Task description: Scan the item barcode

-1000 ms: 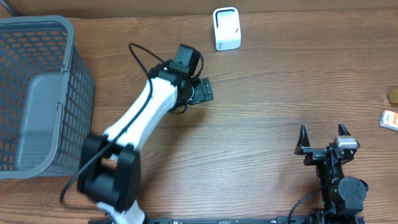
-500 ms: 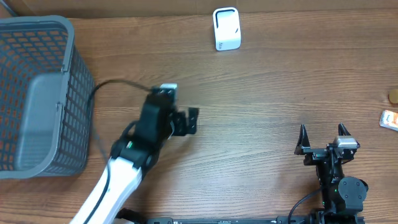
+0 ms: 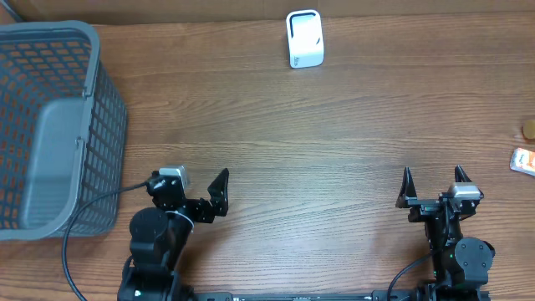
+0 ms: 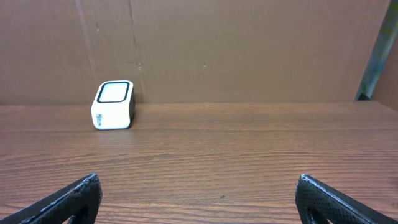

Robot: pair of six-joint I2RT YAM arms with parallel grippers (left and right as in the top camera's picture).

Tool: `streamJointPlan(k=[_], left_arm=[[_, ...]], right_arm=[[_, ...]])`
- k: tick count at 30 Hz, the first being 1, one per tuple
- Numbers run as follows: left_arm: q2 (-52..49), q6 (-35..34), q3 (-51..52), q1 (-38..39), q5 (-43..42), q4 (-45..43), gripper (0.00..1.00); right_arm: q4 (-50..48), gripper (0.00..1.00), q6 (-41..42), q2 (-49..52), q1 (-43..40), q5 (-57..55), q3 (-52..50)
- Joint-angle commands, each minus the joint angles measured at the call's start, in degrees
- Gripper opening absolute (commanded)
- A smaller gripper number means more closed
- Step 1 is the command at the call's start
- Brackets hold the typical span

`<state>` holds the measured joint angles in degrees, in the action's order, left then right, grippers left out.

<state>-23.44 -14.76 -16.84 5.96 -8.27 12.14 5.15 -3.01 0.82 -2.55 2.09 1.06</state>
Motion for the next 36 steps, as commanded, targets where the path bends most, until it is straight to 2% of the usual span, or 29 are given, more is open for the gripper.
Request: streamJointPlan(k=[1, 14, 26, 32, 36], left_arm=[[2.9, 1.9, 2.8, -0.3, -1.8, -0.2, 1.0], [19.7, 0.4, 12.9, -2.0, 1.2, -0.5, 1.0], [23.3, -0.4, 13.9, -3.7, 4.0, -2.1, 1.0], [23.3, 7.0, 14.0, -3.7, 6.7, -2.0, 1.0], [23.3, 8.4, 14.0, -3.7, 8.3, -1.9, 1.0]], right_arm=[[-0.3, 1.0, -0.2, -0.7, 0.0, -0.5, -0.6], [-0.3, 1.0, -0.2, -0.7, 0.0, -0.5, -0.6], [-0.3, 1.0, -0.2, -0.7, 0.0, -0.5, -0.6], [-0.3, 1.0, -0.2, -0.7, 0.0, -0.5, -0.6], [-0.3, 1.0, -0.2, -0.7, 0.0, -0.5, -0.6]])
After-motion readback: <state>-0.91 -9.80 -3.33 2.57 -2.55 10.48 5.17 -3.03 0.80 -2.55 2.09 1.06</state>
